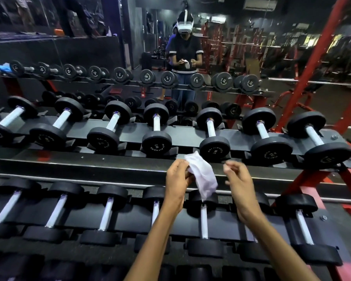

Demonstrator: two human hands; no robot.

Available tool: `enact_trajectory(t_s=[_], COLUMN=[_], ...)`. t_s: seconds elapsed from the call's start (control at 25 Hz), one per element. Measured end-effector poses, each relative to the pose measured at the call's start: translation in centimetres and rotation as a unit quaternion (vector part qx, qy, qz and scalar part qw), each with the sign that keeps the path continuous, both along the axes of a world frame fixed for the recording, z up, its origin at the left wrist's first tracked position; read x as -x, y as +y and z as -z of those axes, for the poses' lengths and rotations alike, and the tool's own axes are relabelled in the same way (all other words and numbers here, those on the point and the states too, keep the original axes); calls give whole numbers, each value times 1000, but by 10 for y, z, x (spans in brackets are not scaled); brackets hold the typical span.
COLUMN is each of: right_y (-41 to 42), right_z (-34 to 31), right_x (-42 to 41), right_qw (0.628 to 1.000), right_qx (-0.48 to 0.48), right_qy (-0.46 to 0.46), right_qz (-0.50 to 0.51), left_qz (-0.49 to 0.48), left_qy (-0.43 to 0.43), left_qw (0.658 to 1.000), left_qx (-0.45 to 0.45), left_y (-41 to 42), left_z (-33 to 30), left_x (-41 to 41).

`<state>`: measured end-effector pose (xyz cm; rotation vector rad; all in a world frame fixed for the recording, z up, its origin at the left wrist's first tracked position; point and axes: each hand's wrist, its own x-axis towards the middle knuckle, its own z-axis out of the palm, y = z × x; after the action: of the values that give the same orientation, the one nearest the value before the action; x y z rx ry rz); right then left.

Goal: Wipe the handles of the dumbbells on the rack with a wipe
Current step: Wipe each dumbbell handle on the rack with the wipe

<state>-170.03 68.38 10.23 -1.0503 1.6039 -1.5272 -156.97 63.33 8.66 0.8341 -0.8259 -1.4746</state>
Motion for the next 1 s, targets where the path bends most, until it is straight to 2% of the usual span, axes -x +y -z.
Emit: enact_trajectory(t_s=[0.08,0.16,0.24,0.28,0.36,0.4,0.52,0.64,0.72,0.8,1.0], right_y=[-6,-8,-8,-8,-11,-12,-17,-18,-19,-22,-21], right_z=[-10,-15,-13,-11,-5,-3,5,5,2,-2,-7], right_x=[5,6,3,1,-1,-3,-4,-5,-4,-4,-7], right_qw=[992,985,987,990,994,995,998,992,991,993,992], right_qx=[-2,-28,-34,-26,-7,2,19,-23,-30,2,5], right_qy=[71,30,-7,-5,0,1,-29,-87,-83,-73,0], right_qz=[-108,-165,-159,-141,-111,-101,-55,-87,-103,-90,-127], left_qz=[31,8,16,56,148,163,97,60,29,3,-14], left_qy=[-29,-43,2,11,-59,-98,-157,-201,-201,-202,-198], left_qw=[999,999,998,994,981,976,982,977,977,976,976], left_qx=[-7,-29,-68,-90,-112,-110,-50,44,69,82,88], left_y=[2,2,2,3,6,7,3,0,-1,-2,-4], left_z=[0,3,4,5,4,6,12,14,14,13,13], left_x=[1,3,1,-2,-7,-8,-10,-10,-10,-9,-10])
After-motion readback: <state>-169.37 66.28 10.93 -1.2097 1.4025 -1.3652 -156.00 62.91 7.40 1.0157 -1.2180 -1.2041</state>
